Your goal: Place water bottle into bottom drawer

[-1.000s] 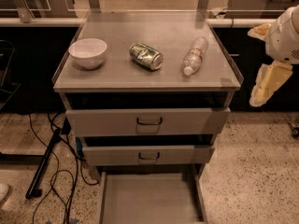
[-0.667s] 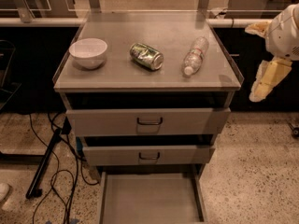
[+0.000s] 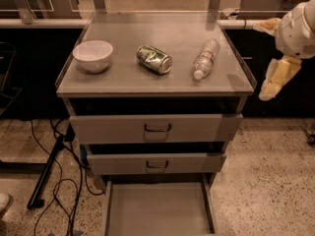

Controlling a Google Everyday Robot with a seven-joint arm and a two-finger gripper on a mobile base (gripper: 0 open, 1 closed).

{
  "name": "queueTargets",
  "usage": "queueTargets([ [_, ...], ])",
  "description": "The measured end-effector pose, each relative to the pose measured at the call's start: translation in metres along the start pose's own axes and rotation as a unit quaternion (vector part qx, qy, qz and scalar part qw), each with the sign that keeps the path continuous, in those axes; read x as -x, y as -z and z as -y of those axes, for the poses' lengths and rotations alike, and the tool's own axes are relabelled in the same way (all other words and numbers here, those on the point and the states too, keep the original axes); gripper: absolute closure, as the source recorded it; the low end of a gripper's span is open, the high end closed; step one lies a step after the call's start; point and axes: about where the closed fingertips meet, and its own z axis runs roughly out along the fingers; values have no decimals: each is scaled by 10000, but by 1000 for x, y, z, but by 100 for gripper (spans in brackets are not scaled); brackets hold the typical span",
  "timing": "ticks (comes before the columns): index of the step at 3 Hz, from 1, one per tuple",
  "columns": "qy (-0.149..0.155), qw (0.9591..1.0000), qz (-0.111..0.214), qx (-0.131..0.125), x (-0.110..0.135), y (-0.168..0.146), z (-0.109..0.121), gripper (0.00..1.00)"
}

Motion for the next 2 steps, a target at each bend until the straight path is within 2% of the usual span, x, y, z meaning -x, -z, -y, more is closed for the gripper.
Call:
queueTargets([
  [1, 233, 9997, 35, -94, -6, -11, 22, 0],
  [2, 680, 9975, -92, -176, -16, -35, 49, 0],
])
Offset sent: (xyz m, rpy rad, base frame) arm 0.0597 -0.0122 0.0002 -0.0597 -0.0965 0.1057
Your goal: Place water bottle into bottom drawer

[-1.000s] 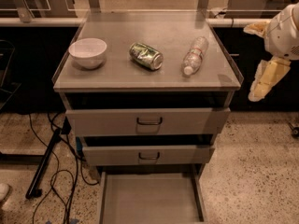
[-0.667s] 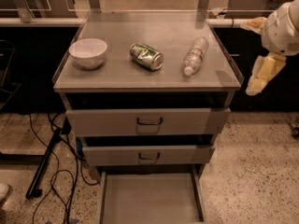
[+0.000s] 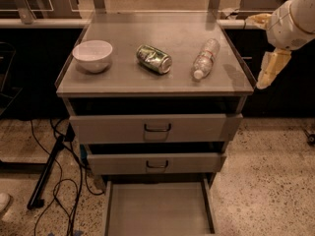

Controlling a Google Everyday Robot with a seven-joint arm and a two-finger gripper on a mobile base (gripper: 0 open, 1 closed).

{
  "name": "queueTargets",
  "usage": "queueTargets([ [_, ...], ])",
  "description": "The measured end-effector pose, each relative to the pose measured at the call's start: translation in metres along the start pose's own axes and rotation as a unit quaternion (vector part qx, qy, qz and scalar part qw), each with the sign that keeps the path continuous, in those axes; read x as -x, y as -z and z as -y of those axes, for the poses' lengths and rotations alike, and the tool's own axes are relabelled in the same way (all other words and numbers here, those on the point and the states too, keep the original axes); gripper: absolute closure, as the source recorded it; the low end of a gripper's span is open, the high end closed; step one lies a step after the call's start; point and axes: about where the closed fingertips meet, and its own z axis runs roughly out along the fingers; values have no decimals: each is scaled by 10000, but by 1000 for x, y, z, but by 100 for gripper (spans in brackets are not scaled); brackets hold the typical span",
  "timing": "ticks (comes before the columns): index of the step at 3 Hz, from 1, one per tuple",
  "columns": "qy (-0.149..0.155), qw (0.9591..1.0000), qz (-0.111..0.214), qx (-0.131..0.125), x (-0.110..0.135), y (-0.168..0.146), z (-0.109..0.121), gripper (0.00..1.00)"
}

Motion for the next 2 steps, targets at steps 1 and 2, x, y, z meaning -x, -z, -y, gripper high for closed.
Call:
queueTargets([
  [1, 0, 10000, 0, 0, 0, 0, 0, 0],
  [2, 72, 9998, 88, -142, 4, -11, 20, 0],
])
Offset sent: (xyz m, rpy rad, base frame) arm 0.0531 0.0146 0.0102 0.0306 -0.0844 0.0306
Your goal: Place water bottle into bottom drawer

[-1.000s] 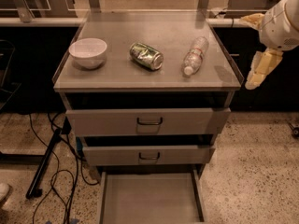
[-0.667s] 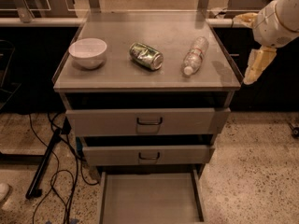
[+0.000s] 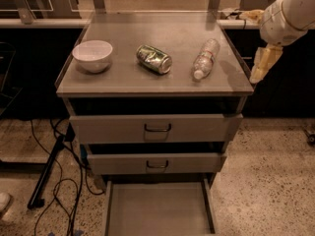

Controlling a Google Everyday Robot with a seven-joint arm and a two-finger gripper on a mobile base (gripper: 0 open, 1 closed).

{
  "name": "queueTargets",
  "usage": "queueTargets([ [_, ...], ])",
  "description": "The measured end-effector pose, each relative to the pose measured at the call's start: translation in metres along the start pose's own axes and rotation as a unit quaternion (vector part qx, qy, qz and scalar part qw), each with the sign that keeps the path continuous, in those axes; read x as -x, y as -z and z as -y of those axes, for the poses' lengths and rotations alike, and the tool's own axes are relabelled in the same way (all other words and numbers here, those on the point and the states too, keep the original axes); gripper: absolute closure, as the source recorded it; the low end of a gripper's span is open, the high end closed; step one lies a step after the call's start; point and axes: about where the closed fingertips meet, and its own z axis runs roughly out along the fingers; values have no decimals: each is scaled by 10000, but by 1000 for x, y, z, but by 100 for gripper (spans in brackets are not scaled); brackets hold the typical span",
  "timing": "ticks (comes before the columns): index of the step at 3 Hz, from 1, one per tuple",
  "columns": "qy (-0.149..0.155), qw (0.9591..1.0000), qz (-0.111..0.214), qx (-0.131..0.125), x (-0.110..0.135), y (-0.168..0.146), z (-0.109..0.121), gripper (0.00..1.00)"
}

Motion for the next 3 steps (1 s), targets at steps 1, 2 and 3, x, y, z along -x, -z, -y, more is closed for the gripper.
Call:
queueTargets([
  [1, 185, 9997, 108, -123, 7, -12, 20, 0],
  [2, 385, 9988, 215, -231, 14, -18, 33, 0],
  [3, 676, 9961, 487, -275, 23, -27, 42, 0],
])
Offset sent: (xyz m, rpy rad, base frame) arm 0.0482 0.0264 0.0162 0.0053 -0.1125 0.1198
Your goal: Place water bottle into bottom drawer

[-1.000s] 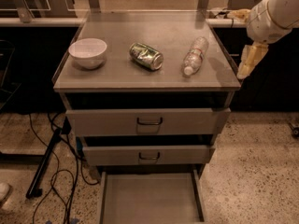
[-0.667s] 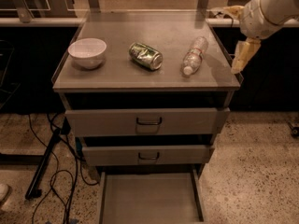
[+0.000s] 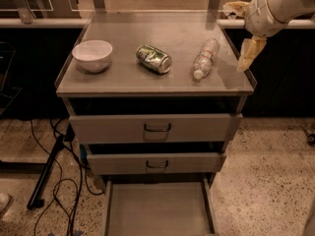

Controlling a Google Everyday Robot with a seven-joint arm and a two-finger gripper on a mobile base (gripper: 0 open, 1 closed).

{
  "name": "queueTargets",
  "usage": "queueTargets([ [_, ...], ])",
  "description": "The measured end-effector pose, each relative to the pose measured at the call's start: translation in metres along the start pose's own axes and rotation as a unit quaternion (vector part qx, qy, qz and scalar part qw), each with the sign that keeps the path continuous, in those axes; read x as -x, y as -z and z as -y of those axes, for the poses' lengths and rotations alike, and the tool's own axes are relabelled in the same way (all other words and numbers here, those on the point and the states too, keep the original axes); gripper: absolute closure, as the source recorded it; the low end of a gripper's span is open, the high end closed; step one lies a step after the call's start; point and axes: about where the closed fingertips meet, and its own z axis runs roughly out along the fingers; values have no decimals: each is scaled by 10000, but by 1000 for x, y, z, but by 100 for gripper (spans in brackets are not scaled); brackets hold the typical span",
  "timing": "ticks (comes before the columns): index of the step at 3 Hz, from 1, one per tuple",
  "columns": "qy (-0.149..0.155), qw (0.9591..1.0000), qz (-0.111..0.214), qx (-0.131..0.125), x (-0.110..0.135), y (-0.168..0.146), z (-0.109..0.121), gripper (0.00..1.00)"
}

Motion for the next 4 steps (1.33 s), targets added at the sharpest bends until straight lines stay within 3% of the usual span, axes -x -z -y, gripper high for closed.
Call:
queueTargets([
  [1, 296, 9993, 186, -97, 7, -9, 12, 0],
  [4, 560, 9983, 143, -28, -18, -51, 19, 0],
])
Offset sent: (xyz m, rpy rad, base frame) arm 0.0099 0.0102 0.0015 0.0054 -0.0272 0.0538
